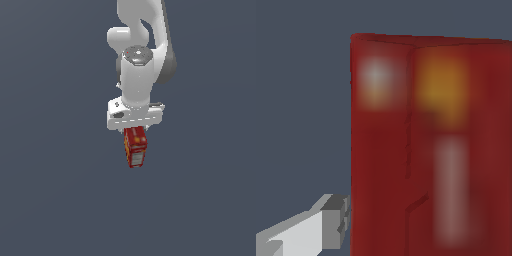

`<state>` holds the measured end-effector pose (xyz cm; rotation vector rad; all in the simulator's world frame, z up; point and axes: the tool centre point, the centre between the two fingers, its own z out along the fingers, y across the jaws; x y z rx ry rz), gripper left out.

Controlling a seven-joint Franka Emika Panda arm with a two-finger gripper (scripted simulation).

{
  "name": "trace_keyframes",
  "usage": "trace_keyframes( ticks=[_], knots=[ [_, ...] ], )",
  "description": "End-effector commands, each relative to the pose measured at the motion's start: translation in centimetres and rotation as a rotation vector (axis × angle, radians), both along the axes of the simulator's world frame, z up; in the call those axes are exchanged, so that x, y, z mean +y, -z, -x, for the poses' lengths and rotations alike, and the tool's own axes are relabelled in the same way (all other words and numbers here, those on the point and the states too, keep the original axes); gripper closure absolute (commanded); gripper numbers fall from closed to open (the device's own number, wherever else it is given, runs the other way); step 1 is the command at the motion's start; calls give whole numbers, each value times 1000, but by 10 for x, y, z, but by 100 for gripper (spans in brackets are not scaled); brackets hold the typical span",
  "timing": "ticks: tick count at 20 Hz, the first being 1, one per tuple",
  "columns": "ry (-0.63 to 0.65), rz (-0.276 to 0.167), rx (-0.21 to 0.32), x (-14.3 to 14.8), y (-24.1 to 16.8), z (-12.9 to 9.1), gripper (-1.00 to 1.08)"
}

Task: Pick up the object and move it to a goal position.

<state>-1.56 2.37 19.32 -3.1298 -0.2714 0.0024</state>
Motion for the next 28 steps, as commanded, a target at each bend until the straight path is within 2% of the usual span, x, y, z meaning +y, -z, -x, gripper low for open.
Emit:
trace_keyframes(
  ticks=[1, 16, 22, 28],
  knots=[
    [0, 0, -1, 0, 1, -1, 108],
    [-1, 0, -2, -5, -7, -1, 108],
    [-1, -1, -2, -27, -35, -3, 108],
    [-1, -1, -2, -63, -81, -5, 108]
  ],
)
